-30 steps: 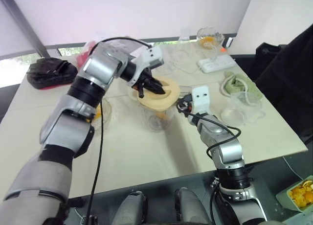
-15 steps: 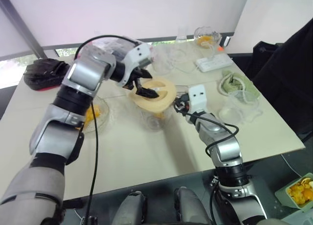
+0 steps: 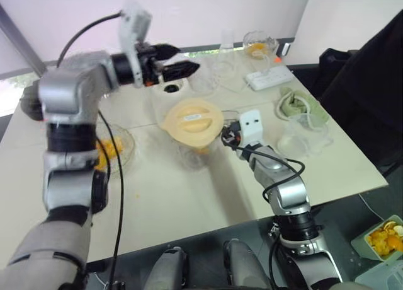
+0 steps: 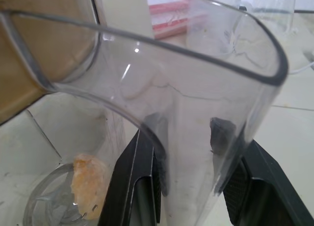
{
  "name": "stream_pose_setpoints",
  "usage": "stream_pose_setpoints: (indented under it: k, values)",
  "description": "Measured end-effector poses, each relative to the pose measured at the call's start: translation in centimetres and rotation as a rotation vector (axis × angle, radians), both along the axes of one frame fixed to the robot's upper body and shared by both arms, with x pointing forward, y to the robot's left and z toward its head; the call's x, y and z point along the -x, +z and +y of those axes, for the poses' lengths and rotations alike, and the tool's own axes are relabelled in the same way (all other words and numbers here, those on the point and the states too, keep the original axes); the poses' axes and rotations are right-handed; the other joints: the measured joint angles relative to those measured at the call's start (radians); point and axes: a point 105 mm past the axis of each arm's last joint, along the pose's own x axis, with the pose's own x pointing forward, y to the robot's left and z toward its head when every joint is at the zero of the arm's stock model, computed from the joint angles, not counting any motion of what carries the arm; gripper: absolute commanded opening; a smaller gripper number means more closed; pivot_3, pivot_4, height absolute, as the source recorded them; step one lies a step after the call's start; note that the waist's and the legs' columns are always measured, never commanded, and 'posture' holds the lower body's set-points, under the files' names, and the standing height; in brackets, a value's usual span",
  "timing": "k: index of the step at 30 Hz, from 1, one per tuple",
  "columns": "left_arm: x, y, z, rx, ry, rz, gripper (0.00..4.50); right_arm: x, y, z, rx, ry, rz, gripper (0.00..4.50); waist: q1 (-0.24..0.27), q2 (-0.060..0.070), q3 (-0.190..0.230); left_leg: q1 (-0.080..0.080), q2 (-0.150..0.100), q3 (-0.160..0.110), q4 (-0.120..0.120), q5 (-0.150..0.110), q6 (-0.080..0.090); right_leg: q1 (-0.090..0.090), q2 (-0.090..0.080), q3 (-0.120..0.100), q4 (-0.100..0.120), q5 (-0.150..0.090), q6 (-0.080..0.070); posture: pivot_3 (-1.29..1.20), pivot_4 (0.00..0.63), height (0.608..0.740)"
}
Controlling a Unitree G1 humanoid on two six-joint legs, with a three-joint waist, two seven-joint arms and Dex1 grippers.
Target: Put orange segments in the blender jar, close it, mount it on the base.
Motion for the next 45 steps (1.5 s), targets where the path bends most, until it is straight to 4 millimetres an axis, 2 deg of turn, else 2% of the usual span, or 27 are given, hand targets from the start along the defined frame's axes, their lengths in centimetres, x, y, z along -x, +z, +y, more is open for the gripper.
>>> stream_pose_setpoints:
  k: [2,6,12,14,16,22,24,26,28,30,32,35,37,40,45]
  values:
    - [0.6,-3.2,1.8,0.029,0.108,-0.010,4.47,-0.1,0.1,-0.2,-0.002,0.000,-0.003,1.00,0.003,-0.001,0.000,-0.001,0.000,0.001,-0.001,0.001,-0.001,-0.001,0.000,0.001,0.000,0.000,0.000,0.00,0.150,0.740]
    - [2.5,-9.2,3.8,0.058,0.308,-0.026,4.47,-0.3,0.2,-0.5,-0.012,-0.004,-0.005,1.00,0.010,-0.002,0.001,-0.001,-0.001,0.002,-0.001,0.001,-0.001,-0.001,-0.001,0.002,-0.002,0.001,-0.001,0.00,0.150,0.740]
    - [5.5,-11.7,4.4,0.114,0.455,-0.083,4.47,-0.9,0.7,-1.1,-0.012,-0.018,0.018,1.00,0.036,-0.003,0.000,0.000,-0.001,0.002,0.000,0.000,0.000,0.001,-0.001,0.001,-0.002,0.001,-0.002,0.00,0.150,0.740]
    - [6.1,-13.1,4.0,0.087,0.461,-0.069,4.47,-1.3,1.7,-1.4,-0.028,-0.025,0.022,1.00,0.036,-0.002,0.001,0.000,-0.001,0.002,0.000,-0.001,0.002,0.001,-0.001,0.001,-0.002,0.001,-0.002,0.00,0.150,0.740]
    - [6.4,-14.0,3.4,0.073,0.452,-0.061,4.47,-1.9,3.9,-2.1,-0.035,-0.042,0.000,1.00,0.037,-0.003,0.001,-0.001,-0.001,0.001,0.000,-0.001,0.002,0.000,-0.001,0.000,-0.002,0.001,-0.002,0.00,0.150,0.740]
    - [6.3,-13.5,3.5,0.078,0.487,-0.128,4.47,-2.8,10.4,-3.9,-0.060,-0.097,-0.072,1.00,0.032,-0.002,0.002,-0.002,0.000,0.002,-0.001,-0.001,0.002,-0.002,-0.001,0.000,-0.002,0.001,-0.002,0.00,0.150,0.740]
    - [6.2,-14.1,2.9,0.073,0.482,-0.122,4.47,-3.5,13.6,-4.4,-0.047,-0.119,-0.093,1.00,0.029,0.000,0.003,-0.004,0.000,0.003,-0.001,-0.001,0.002,-0.004,-0.001,0.000,-0.002,0.002,-0.003,0.00,0.150,0.740]
    - [6.2,-14.8,2.2,0.072,0.466,-0.111,4.47,-4.0,17.6,-4.4,-0.055,-0.134,-0.153,1.00,0.028,0.001,0.003,-0.004,0.000,0.003,-0.002,-0.001,0.002,-0.005,-0.001,0.000,-0.002,0.002,-0.003,0.00,0.150,0.740]
    - [6.2,-15.1,1.8,0.067,0.463,-0.115,4.47,-4.2,20.3,-4.0,-0.066,-0.130,-0.200,1.00,0.027,0.000,0.003,-0.003,0.000,0.003,-0.004,-0.001,0.002,-0.005,-0.001,-0.001,-0.003,0.002,-0.003,0.00,0.150,0.740]
    - [6.2,-15.2,1.6,0.063,0.467,-0.134,4.47,-5.1,21.8,-3.3,-0.071,-0.134,-0.205,1.00,0.025,0.000,0.003,-0.002,0.000,0.004,-0.007,-0.001,0.002,-0.004,-0.001,0.000,-0.003,0.002,-0.003,0.00,0.150,0.740]
    - [6.4,-15.4,1.6,0.056,0.470,-0.141,4.47,-6.3,21.9,-2.5,-0.066,-0.154,-0.188,1.00,0.025,0.000,0.003,-0.001,0.000,0.004,-0.008,-0.001,0.002,-0.004,-0.001,0.000,-0.004,0.002,-0.003,0.00,0.150,0.740]
    - [6.7,-16.2,1.9,0.045,0.497,-0.133,4.47,-8.9,20.4,-1.1,-0.039,-0.222,-0.116,1.00,0.023,0.000,0.003,-0.001,0.001,0.005,-0.009,0.000,0.000,-0.005,-0.001,0.000,-0.004,0.002,-0.004,0.00,0.150,0.740]
    - [6.7,-16.3,2.1,0.039,0.512,-0.132,4.47,-9.8,19.6,-0.5,-0.010,-0.261,-0.094,1.00,0.025,0.000,0.004,-0.003,0.001,0.005,-0.009,0.003,-0.004,-0.007,-0.001,0.000,-0.004,0.002,-0.004,0.00,0.150,0.740]
    - [7.0,-16.7,2.5,0.033,0.537,-0.124,4.47,-10.6,19.6,0.8,0.012,-0.302,-0.109,1.00,0.022,0.000,0.003,-0.015,0.000,0.005,-0.008,0.003,-0.006,-0.020,-0.002,0.000,-0.002,0.002,-0.004,0.00,0.150,0.740]
    - [7.5,-16.8,2.9,0.021,0.563,-0.126,4.47,-11.1,19.6,2.0,-0.012,-0.314,-0.120,1.00,-0.001,0.000,0.003,-0.017,0.001,0.005,-0.010,0.004,-0.006,-0.022,-0.002,0.000,-0.001,0.003,-0.004,0.00,0.150,0.740]
